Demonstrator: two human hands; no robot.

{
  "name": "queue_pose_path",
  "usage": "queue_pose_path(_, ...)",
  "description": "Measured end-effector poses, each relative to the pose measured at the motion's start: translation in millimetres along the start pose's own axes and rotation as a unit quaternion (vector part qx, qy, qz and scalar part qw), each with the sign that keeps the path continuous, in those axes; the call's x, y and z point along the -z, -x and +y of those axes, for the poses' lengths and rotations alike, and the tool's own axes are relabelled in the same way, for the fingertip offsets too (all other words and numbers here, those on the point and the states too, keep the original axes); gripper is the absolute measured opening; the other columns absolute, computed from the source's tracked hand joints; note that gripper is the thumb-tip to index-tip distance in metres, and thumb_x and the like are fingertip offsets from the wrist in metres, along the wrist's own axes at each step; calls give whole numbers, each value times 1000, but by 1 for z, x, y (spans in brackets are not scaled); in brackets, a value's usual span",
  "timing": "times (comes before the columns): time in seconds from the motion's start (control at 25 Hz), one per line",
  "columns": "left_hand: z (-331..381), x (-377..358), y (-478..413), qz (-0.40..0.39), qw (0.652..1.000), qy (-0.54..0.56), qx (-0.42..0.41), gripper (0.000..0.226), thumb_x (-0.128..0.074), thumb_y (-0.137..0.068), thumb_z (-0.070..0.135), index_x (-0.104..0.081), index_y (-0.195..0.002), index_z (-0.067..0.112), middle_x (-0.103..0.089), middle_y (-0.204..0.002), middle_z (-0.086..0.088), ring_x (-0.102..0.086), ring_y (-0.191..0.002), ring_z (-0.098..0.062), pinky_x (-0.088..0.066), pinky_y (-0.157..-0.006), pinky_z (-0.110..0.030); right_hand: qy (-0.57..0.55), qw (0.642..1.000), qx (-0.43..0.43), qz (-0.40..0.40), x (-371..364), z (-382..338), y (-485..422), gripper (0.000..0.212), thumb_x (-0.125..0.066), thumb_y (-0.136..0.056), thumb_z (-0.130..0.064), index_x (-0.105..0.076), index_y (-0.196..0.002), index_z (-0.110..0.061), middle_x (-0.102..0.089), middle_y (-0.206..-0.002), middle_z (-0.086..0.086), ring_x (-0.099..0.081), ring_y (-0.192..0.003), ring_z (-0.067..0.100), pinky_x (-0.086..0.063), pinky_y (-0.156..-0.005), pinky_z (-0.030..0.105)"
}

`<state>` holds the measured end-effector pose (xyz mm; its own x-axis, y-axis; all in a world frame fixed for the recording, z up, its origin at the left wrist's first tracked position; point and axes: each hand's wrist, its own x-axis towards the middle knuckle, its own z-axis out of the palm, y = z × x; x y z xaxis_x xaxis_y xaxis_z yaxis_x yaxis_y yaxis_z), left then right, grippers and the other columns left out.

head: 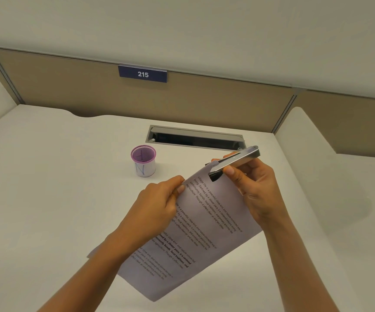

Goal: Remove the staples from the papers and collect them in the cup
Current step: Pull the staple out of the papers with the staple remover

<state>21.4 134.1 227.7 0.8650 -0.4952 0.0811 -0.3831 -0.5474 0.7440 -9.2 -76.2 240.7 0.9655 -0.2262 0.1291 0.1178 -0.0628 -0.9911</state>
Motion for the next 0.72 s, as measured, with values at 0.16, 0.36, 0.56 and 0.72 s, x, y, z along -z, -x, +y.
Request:
queue_pose_path(0.16, 2, 2, 2, 10, 1000, 3, -6, 24, -37, -101, 31, -53, -87, 20, -64, -73, -1, -59, -67, -24, -51, -64, -49, -13, 1000, 17, -5, -1, -4, 2, 20, -72, -73, -40, -73, -91, -33, -76, -101, -8, -73, -86, 21, -58, -66, 27)
queue_pose_path(0.36, 2, 1, 3, 11, 1000, 18, -4, 26, -36, -100, 32, -54, -88, 18, -65, -77, -1, -61, -71, -25, -52, -66, -51, 0, 999, 45, -4, -6, -10, 3, 16, -69, -76, -39, -72, -90, -32, -76, -97, -11, -73, -84, 17, -55, -62, 20)
queue_pose_path(0.56, 1, -1, 4, 0, 999, 41, 8, 27, -37, -99, 34, -56, -93, 17, -67, -85, -2, -62, -77, -22, -53, -71, -48, 29, 997, 70, 6, -11, -12, 3, 22, -69, -77, -44, -70, -92, -28, -76, -97, -10, -72, -85, 19, -58, -66, 26)
queue_pose_path(0.72, 0, -4, 5, -2, 999, 46, 4, 27, -36, -99, 35, -56, -92, 18, -67, -84, 1, -63, -76, -21, -54, -70, -49, 43, 995, 76, 50, -18, -7, 3, 14, -67, -82, -40, -67, -89, -28, -76, -96, -9, -72, -82, 21, -59, -67, 29)
